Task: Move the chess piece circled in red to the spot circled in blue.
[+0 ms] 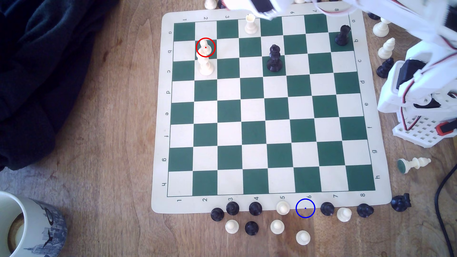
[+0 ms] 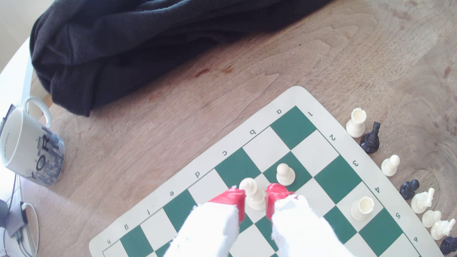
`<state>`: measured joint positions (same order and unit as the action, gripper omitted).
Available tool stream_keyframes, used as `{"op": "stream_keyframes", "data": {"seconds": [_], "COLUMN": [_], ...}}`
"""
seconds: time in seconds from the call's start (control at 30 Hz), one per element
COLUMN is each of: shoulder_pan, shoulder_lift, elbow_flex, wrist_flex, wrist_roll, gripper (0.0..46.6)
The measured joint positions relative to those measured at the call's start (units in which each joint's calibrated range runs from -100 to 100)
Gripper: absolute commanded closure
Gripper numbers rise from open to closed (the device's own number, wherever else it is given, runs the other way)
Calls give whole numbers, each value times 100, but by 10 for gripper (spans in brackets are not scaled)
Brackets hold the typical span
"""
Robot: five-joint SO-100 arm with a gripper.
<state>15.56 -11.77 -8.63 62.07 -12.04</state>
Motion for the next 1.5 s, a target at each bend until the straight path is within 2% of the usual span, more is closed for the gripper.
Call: {"op": "stream_keyframes", "data": {"seconds": [0.17,0.83,0.97,1.5], "shoulder_pan": [29,383,347,288], "shoulder_lift": [1207,3209,3427,4089], "elbow_flex": [-940,-1112,-1112,-1374], "wrist_flex": [56,-813,-908,-1139], "wrist_roll": [-161,-464,-484,-484], "gripper": [394,374,351,348]}}
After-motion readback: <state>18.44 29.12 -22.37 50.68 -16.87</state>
